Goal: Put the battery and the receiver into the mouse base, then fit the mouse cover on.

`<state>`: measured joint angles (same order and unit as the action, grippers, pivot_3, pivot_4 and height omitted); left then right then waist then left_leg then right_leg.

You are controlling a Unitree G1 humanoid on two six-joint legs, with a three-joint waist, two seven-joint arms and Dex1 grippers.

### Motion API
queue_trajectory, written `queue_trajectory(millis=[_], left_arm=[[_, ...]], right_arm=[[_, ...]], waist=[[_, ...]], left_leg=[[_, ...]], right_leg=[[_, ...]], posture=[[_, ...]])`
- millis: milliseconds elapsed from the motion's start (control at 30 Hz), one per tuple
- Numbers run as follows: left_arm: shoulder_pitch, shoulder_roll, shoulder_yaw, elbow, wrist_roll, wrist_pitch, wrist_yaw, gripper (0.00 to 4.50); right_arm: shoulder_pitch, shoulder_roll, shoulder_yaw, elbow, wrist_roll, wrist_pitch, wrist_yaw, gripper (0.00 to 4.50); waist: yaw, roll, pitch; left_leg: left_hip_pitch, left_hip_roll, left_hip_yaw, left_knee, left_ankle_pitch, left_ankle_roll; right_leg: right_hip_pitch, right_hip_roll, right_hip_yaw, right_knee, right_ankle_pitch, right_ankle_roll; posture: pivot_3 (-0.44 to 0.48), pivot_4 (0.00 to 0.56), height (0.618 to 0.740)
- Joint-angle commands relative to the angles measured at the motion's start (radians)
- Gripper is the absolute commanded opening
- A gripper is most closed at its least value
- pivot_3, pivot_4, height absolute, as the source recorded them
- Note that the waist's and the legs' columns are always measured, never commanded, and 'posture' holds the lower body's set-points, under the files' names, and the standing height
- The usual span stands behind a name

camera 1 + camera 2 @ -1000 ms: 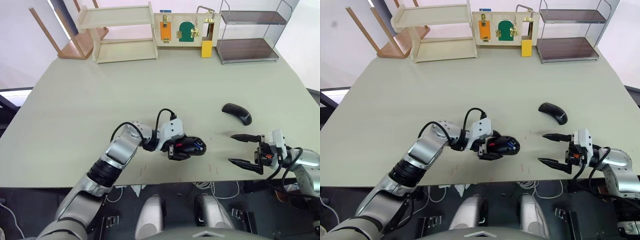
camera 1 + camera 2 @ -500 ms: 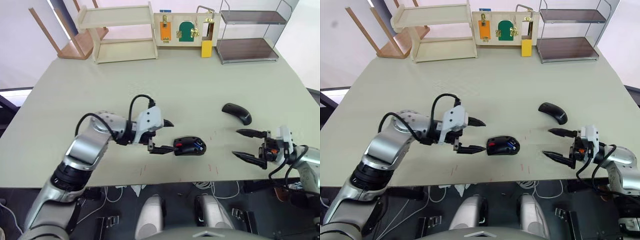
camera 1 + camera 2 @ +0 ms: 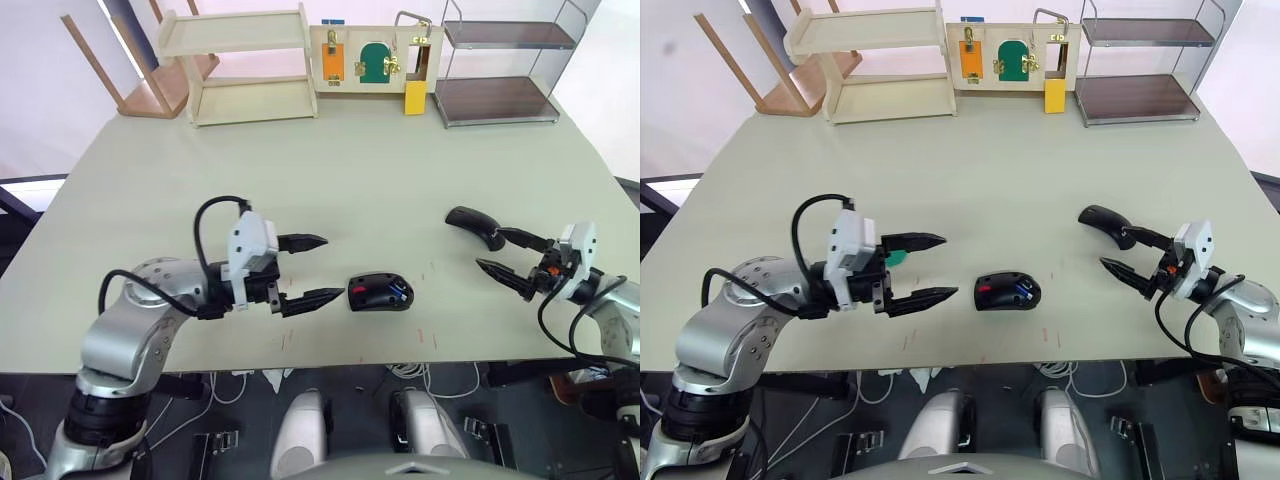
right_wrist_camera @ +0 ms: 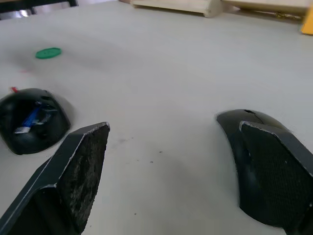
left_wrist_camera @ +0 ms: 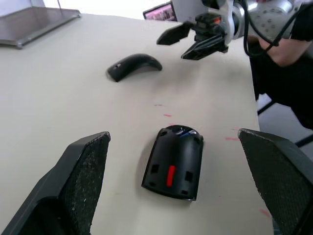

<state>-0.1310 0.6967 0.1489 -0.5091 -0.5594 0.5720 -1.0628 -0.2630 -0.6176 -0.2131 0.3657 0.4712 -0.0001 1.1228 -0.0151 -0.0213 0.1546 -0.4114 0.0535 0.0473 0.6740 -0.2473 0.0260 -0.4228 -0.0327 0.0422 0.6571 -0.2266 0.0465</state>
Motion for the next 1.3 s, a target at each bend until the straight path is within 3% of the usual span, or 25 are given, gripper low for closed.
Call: queue_trajectory(millis=[33, 533, 1300], left_arm=[[0.045, 0.028, 0.053, -0.013, -0.021, -0.080, -0.041, 4.47], [0.234, 0.037, 0.206, 0.039, -0.154, -0.220, -0.174, 4.47], [0.292, 0.037, 0.225, -0.010, -0.234, -0.247, -0.135, 4.47]], right_arm=[[-0.037, -0.022, -0.011, 0.028, -0.035, 0.004, -0.038, 4.50], [-0.233, -0.091, 0.045, 0.227, -0.127, 0.151, -0.009, 4.50], [-0.321, -0.072, 0.139, 0.272, -0.255, 0.153, -0.056, 4.50]], waist=[[0.000, 0.000, 0.000], [0.001, 0.002, 0.001], [0.001, 0.002, 0.001]], left_leg=[[0.000, 0.000, 0.000, 0.000, 0.000, 0.000], [0.001, 0.000, 0.001, -0.001, 0.000, 0.000], [0.000, 0.000, 0.001, -0.002, 0.000, 0.000]], right_leg=[[0.000, 0.000, 0.000, 0.000, 0.000, 0.000], [0.000, 0.000, 0.000, 0.000, 0.000, 0.000], [-0.001, 0.000, 0.000, -0.002, 0.000, 0.000]], posture=[[0.000, 0.150, 0.740], [0.000, 0.150, 0.740], [0.000, 0.150, 0.740]])
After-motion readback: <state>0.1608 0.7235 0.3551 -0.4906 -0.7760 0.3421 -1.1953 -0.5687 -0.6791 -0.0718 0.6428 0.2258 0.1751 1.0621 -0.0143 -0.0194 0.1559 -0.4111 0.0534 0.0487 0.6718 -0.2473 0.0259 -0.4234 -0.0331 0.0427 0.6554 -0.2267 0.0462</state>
